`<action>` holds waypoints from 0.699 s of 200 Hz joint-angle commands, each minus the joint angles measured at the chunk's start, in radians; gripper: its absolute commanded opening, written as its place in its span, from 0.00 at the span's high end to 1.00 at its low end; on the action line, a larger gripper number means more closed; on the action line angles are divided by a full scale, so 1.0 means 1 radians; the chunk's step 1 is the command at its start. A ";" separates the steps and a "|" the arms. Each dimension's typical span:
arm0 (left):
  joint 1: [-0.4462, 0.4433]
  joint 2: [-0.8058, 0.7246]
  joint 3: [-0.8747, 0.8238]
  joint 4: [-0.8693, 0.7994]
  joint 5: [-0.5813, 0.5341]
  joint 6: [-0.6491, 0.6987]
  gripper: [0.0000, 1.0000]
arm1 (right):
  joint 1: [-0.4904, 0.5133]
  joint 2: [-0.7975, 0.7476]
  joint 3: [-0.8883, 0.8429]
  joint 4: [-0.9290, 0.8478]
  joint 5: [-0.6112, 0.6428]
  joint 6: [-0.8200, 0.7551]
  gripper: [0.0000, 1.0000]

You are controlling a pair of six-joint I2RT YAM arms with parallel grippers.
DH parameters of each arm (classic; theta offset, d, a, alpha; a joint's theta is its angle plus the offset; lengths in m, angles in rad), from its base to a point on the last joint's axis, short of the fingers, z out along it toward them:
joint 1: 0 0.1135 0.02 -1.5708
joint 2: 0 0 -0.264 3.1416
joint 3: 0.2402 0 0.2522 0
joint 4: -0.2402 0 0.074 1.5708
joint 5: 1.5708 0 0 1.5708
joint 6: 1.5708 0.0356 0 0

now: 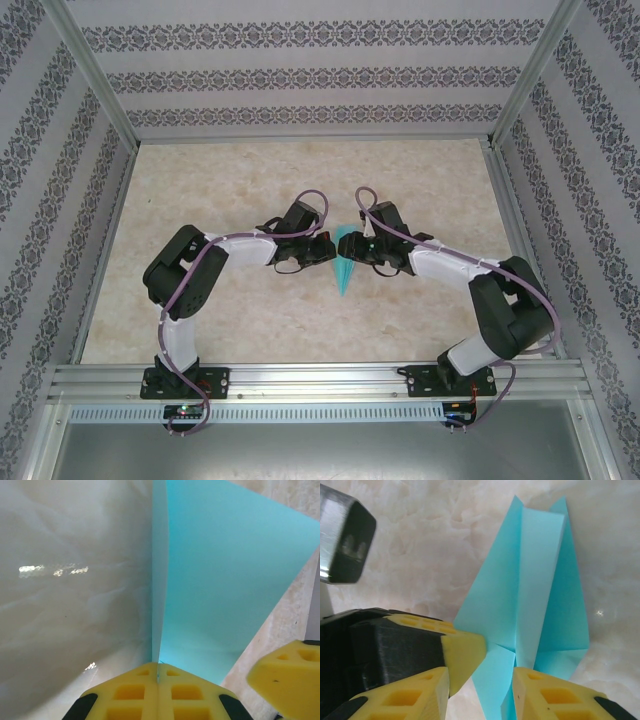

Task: Fold a paper plane with a square sheet of paper (pick it up from the middle)

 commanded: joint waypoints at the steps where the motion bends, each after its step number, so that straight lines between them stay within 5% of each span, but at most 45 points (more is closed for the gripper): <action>1: 0.015 0.007 -0.009 0.045 0.019 0.002 1.00 | 0.011 0.022 0.033 -0.030 0.027 0.004 0.61; 140: 0.018 0.020 0.010 -0.009 -0.004 0.000 1.00 | 0.011 -0.016 0.017 -0.072 0.127 0.000 0.52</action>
